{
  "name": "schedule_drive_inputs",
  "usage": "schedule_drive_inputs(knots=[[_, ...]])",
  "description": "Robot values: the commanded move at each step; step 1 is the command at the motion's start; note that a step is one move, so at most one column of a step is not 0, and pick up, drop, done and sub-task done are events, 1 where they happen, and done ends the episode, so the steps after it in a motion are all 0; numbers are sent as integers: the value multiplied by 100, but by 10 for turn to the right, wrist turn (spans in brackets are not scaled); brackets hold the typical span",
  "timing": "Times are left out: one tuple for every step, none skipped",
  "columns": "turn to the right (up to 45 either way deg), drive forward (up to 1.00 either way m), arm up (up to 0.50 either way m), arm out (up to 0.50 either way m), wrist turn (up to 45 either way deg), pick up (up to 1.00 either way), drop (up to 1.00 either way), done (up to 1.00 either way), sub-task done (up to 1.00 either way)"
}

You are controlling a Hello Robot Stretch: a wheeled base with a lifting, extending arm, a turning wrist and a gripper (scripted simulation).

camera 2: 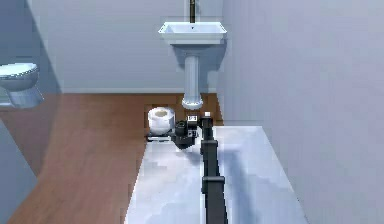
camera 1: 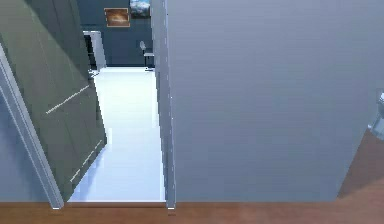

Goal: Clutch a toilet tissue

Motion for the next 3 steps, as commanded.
schedule_drive_inputs(knots=[[0, 0, 0, 0, 0, 100, 0, 0, 0], [0, 0, 10, 0, 0, 0, 0, 0, 0], [0, 0, 0, 0, 0, 0, 0, 100, 0]])
